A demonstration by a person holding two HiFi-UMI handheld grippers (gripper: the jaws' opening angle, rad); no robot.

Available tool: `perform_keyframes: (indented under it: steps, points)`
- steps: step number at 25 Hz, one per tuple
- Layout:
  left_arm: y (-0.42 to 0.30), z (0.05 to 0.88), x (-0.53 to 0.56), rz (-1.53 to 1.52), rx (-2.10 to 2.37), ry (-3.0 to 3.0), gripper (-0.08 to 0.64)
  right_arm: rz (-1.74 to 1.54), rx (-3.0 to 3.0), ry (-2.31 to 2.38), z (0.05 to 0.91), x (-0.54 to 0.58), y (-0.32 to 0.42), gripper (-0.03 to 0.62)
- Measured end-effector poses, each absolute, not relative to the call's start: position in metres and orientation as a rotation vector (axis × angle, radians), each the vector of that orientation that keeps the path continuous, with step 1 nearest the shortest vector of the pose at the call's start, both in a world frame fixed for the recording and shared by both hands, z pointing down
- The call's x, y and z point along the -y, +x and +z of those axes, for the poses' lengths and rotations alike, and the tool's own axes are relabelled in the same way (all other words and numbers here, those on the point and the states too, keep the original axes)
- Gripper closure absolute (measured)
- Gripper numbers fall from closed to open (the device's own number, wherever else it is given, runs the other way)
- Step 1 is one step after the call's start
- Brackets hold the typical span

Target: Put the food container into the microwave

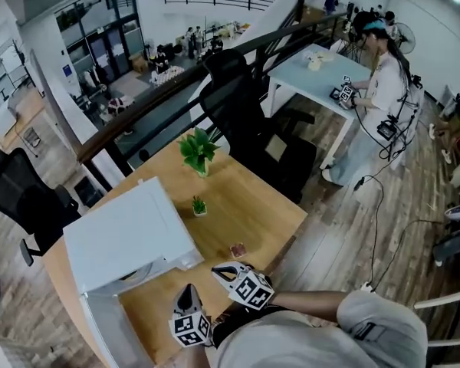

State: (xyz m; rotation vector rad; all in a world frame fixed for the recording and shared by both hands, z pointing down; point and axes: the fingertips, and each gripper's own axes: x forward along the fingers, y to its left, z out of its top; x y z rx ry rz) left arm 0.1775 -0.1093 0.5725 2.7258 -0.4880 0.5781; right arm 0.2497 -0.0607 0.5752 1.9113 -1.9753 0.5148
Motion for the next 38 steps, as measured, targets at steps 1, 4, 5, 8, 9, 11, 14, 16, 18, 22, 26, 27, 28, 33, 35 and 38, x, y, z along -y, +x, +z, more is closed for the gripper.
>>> perform_keyframes:
  steps: [1,4,5,8,9,11,14,16,18,22,26,27,28,33,35,38]
  points:
    - [0.179,0.565,0.110,0.557,0.494,2.734,0.548,0.505,1.959,1.942,0.570,0.058,0.258,0.589]
    - [0.180,0.543,0.113,0.505,0.533,2.762,0.548,0.456,1.913,2.030,0.555,0.050,0.281,0.589]
    - [0.179,0.537,0.115,0.490,0.551,2.771,0.548,0.439,1.896,2.055,0.550,0.047,0.288,0.589]
    - [0.176,0.515,0.121,0.438,0.608,2.794,0.548,0.378,1.859,2.125,0.530,0.039,0.310,0.589]
    - [0.177,0.508,0.123,0.418,0.627,2.802,0.548,0.349,1.851,2.149,0.521,0.038,0.317,0.589]
    - [0.179,0.492,0.129,0.376,0.665,2.818,0.548,0.290,1.839,2.197,0.502,0.038,0.331,0.589]
    - [0.183,0.469,0.135,0.321,0.709,2.839,0.548,0.207,1.842,2.249,0.472,0.043,0.342,0.589]
    - [0.188,0.451,0.136,0.278,0.730,2.858,0.548,0.139,1.850,2.268,0.450,0.047,0.347,0.589]
    - [0.194,0.434,0.135,0.234,0.751,2.876,0.548,0.083,1.867,2.281,0.429,0.051,0.350,0.589]
    - [0.203,0.407,0.138,0.154,0.801,2.904,0.548,-0.006,1.910,2.292,0.400,0.060,0.350,0.589]
    - [0.211,0.389,0.138,0.102,0.823,2.917,0.548,-0.051,1.925,2.282,0.382,0.060,0.350,0.589]
    - [0.213,0.386,0.136,0.097,0.823,2.924,0.548,-0.055,1.924,2.281,0.380,0.059,0.351,0.589]
    - [0.215,0.385,0.134,0.095,0.824,2.929,0.548,-0.057,1.927,2.289,0.379,0.058,0.353,0.589]
    - [0.217,0.382,0.128,0.074,0.817,2.930,0.548,-0.064,1.935,2.315,0.377,0.056,0.359,0.589]
    - [0.218,0.382,0.127,0.078,0.819,2.931,0.548,-0.070,1.935,2.314,0.376,0.057,0.359,0.589]
    - [0.219,0.383,0.125,0.094,0.814,2.933,0.548,-0.076,1.936,2.315,0.374,0.057,0.358,0.589]
